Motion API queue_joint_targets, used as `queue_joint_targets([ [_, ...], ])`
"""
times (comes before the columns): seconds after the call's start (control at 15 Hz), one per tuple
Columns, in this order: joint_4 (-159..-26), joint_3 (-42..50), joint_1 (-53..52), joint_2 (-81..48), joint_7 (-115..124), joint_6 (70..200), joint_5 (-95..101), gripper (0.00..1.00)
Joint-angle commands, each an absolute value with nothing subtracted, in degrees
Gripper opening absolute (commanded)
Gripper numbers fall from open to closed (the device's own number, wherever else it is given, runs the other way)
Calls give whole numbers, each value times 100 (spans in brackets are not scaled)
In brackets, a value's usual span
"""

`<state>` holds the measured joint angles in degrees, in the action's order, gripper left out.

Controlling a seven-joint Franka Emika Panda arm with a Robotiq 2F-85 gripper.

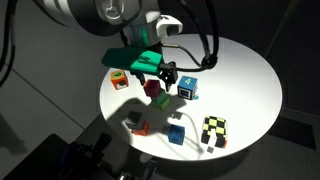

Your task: Put the dark blue toy block on the three stacked toy block

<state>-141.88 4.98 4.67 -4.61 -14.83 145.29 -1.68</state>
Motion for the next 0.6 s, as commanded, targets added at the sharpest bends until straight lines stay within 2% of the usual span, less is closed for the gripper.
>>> queue_joint_targets([
  [0.0,-14183,463,502,-455,-1472,14513,-158,100],
  [0.53,-14211,490,555,-595,-1592,14499,-141,100],
])
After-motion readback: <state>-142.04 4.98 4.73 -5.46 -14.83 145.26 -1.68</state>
